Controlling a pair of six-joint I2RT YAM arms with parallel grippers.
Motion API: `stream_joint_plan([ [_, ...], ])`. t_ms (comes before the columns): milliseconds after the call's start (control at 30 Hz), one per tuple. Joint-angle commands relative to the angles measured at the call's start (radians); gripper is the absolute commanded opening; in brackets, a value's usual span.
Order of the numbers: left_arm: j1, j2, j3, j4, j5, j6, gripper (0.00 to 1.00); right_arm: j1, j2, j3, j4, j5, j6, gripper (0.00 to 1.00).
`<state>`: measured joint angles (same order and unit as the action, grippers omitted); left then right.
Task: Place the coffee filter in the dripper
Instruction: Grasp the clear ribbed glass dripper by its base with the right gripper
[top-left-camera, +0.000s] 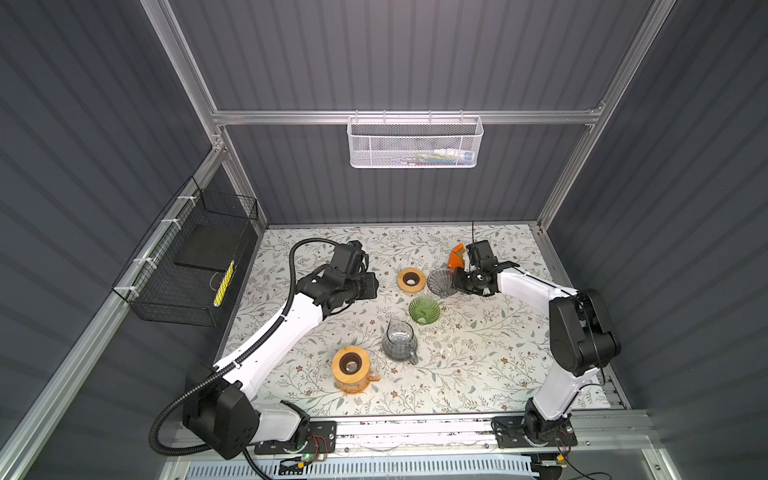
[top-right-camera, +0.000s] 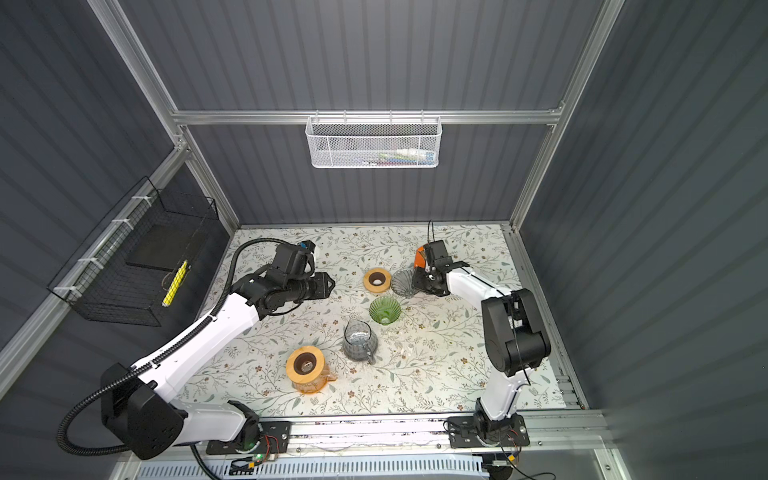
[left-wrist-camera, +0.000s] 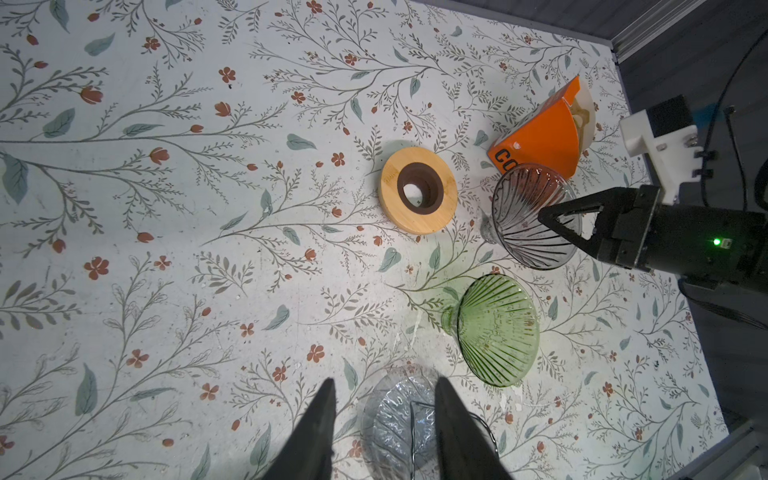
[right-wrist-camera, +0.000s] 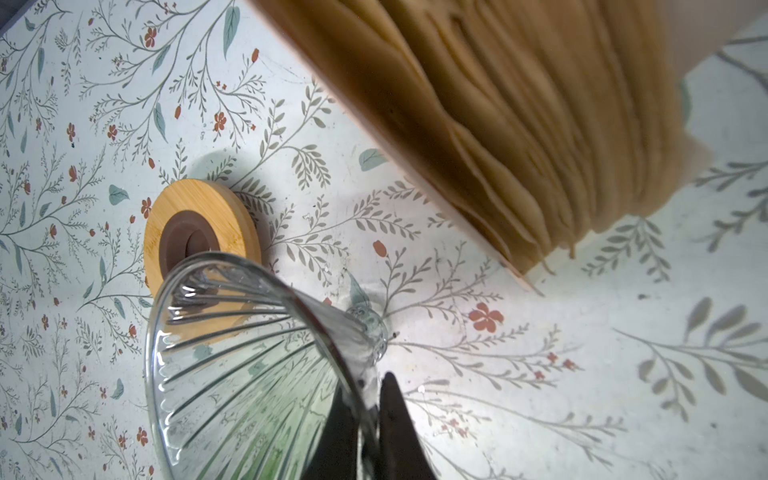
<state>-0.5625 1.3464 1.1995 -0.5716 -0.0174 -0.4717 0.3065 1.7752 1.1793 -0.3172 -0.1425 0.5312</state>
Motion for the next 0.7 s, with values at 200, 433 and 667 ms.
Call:
stream_joint_plan([
  [200, -0.004, -0.032, -0.008, -0.029, -0.028, -0.019, 0.4, 0.001, -0.11, -0.027, -0.024, -0.002, -0.022, 0.0],
  [433, -0.003, -0.021, -0.025, 0.005, -0.026, -0.03, 0.39, 0.002, -0.189, -0.025, -0.066, -0.008, -0.043, 0.0],
  [667, -0.003, -0.013, -0.017, 0.002, -0.038, -0.033, 0.38, 0.006, -0.278, -0.017, -0.144, -0.042, -0.061, 0.0],
])
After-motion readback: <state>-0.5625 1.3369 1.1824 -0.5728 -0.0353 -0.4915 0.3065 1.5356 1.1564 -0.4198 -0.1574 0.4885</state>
